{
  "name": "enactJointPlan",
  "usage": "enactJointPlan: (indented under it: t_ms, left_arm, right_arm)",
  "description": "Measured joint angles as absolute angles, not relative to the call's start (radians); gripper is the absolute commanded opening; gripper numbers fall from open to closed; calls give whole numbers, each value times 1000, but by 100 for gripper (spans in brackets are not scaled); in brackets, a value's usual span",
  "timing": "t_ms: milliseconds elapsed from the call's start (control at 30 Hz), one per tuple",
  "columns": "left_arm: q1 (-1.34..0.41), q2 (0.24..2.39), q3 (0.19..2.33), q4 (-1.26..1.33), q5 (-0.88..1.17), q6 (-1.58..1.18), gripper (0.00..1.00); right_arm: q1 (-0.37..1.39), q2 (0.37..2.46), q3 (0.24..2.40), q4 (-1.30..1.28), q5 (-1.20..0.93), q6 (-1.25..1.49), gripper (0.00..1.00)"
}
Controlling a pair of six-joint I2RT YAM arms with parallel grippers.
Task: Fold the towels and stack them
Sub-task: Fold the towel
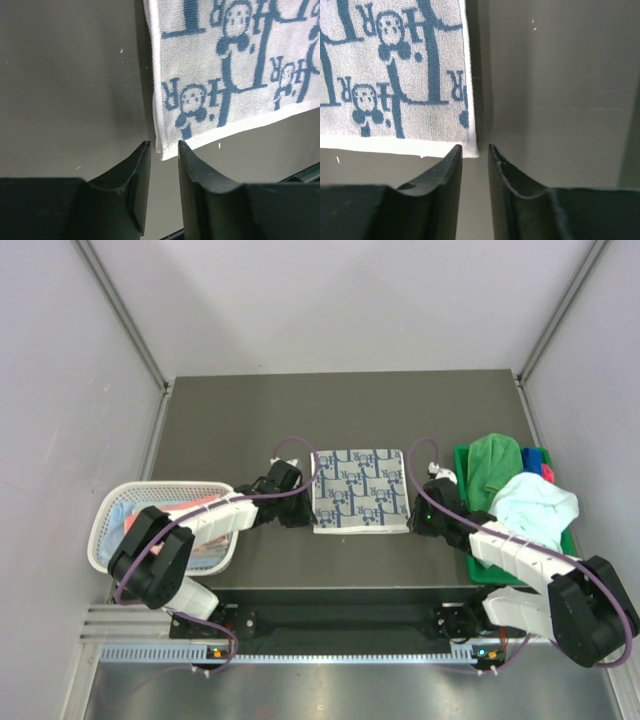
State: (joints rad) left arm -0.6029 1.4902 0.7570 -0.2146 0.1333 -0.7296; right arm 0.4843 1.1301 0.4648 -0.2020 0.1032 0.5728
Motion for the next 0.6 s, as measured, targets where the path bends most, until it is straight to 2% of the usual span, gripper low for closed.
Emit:
enactJointPlan:
  t_ms: [233,400,600]
  left_arm:
    - [-603,1459,810,-323,87,-704,40]
    - [-562,1480,995,-346,36,-657,44]
    - [-466,1686,1255,-312,72,-565,43]
  right_arm:
    - [482,1103,498,-270,127,561,41]
    - [459,1191,682,-263,129,523,41]
    - [388,1459,913,-158,89,477,35]
